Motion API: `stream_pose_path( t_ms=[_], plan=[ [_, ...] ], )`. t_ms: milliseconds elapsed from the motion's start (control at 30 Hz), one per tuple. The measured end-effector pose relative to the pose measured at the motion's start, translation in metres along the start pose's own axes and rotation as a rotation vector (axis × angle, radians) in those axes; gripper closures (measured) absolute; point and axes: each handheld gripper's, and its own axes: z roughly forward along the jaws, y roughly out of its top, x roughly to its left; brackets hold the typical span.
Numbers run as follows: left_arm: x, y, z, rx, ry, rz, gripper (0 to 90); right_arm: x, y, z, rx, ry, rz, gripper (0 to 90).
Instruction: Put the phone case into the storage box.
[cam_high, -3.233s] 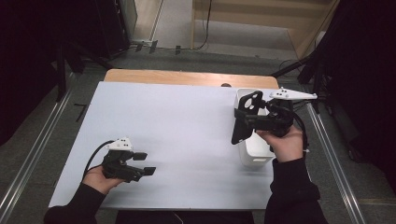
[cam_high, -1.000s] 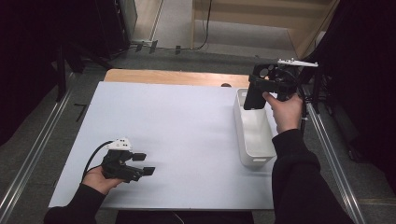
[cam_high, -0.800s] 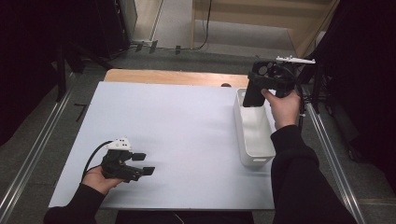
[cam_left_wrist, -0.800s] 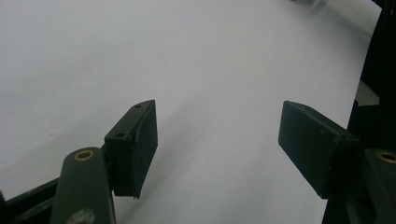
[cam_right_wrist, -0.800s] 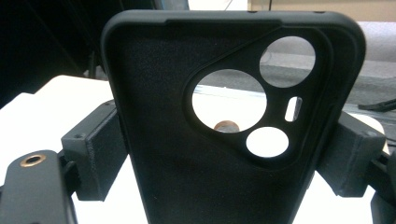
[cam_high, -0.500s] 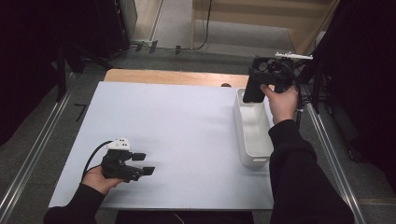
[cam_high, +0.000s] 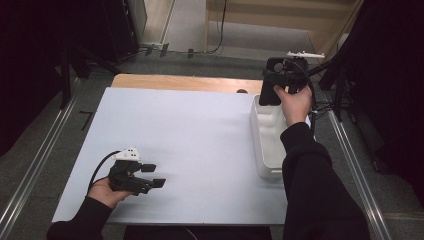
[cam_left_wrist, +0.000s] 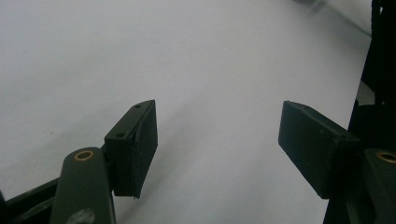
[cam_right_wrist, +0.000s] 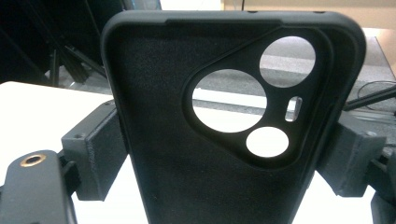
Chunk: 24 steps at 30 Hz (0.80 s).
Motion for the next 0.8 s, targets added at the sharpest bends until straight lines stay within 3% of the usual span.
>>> stream_pose_path(
  t_ms=[367,800],
  plan=[
    [0.000,0.000,0.000,-0.001,-0.003,0.000,28.6,-0.009,0.000,0.009,-0.044,-0.020,0.060,12.5],
    [0.000,0.000,0.000,0.000,-0.005,0.001,28.6,-0.007,-0.003,0.019,-0.039,-0.038,0.047,12.5]
  ],
)
